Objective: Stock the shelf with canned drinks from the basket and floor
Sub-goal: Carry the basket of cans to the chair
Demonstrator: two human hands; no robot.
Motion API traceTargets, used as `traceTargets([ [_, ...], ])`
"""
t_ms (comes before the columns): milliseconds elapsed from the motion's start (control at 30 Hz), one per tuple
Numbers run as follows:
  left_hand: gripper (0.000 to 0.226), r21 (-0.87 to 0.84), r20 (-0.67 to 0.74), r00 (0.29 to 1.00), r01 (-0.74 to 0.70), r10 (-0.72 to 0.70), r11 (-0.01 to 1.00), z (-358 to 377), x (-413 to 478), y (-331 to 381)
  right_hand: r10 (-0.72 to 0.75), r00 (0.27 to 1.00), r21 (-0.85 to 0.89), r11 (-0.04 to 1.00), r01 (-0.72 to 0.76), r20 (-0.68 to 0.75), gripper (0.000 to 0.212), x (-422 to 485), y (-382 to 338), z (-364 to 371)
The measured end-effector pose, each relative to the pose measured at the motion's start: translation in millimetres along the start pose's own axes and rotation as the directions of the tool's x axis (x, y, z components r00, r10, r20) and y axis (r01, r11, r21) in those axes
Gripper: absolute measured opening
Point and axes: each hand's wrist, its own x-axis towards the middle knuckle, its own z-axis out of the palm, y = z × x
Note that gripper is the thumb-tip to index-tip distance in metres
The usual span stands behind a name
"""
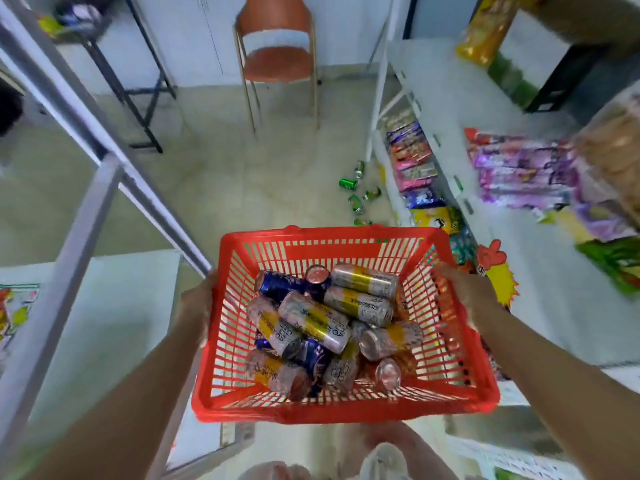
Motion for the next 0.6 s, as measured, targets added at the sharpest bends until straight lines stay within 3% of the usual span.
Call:
traceTargets([
  [100, 0.041, 0.011, -0.029, 1.0, -0.009, 0.01, 1.0, 18.3, 45.7, 37.2, 0.04, 0.998, 0.007, 0.999, -0.041, 0.041, 0.09, 37.5, -39.8, 29.0],
  [133, 0.043, 0.008, -0.036, 0.999, -0.007, 0.007, 1.0, 23.8, 60.7, 47.1, 0.034, 0.998, 0.009, 0.999, -0.035, 0.053, 0.084, 48.3, -55.0, 40.0],
  [200, 0.047, 0.019, -0.06, 0.998, 0.02, -0.019, 1.0, 34.3, 90.7, 69.4, -0.026, 0.998, -0.067, 0.997, 0.029, 0.053, 0.051, 67.0, -90.0, 62.0],
  [233, 0.048, 0.026, -0.07, 0.997, 0.03, -0.028, 0.999, 36.9, 107.6, 77.5, -0.056, 0.998, -0.112, 0.992, 0.06, 0.039, 0.049, 81.3, -103.4, 73.5],
  [400, 0.051, 0.064, -0.099, 0.995, -0.017, 0.023, 0.998, 51.0, 182.0, 127.7, -0.121, 0.992, -0.246, 0.961, 0.124, 0.027, 0.062, 137.1, -185.9, 133.0],
  [600, 0.05, 0.113, -0.091, 0.995, -0.033, 0.044, 0.993, 71.8, 257.1, 200.4, -0.108, 0.994, -0.259, 0.959, 0.113, 0.031, 0.067, 189.3, -264.4, 194.4],
])
